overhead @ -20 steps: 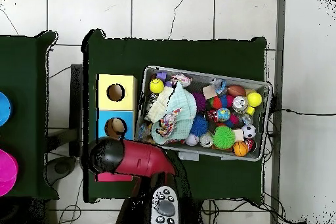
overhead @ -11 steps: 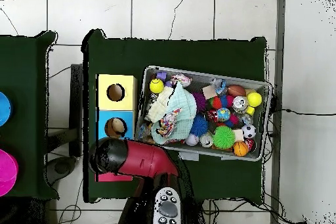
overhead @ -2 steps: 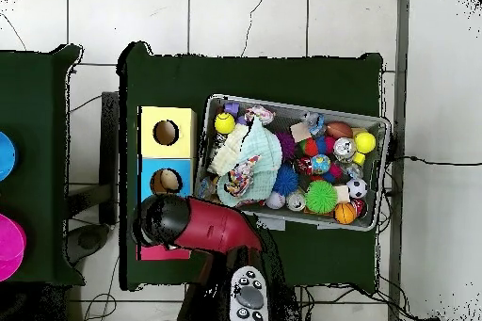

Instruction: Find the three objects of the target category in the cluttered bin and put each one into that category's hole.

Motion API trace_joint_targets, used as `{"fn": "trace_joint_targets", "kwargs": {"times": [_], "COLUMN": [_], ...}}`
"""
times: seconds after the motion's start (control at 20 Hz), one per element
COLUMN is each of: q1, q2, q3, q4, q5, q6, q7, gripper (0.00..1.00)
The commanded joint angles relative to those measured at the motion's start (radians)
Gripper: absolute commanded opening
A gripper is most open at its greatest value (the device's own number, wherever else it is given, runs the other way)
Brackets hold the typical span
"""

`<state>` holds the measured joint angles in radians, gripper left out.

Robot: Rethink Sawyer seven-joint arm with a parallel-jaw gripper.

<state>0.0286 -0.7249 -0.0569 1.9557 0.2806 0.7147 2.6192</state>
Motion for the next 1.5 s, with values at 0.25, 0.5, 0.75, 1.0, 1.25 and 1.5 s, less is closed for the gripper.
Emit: {"fn": "trace_joint_targets", "kwargs": {"times": [0.25,0.5,0.75,1.0,1.25,1.5], "q1": [-0.055,-0.055,-0.062,-0.063,-0.036,-0.036], "q2": [0.046,0.032,-0.035,-0.107,-0.104,-0.067], "q3": [0.017,0.019,-0.001,-0.035,-0.105,-0.161], "q4": [0.082,0.104,0.090,0.062,-0.043,-0.184], "q5": [0.005,0.034,0.006,-0.029,-0.135,-0.281], "q6": [0.033,0.036,0.141,0.251,0.289,0.266], "q7": [0.073,0.112,0.108,0.108,0.097,0.067], "gripper": [1.00,1.00,1.00,1.00,1.00,1.00]}}
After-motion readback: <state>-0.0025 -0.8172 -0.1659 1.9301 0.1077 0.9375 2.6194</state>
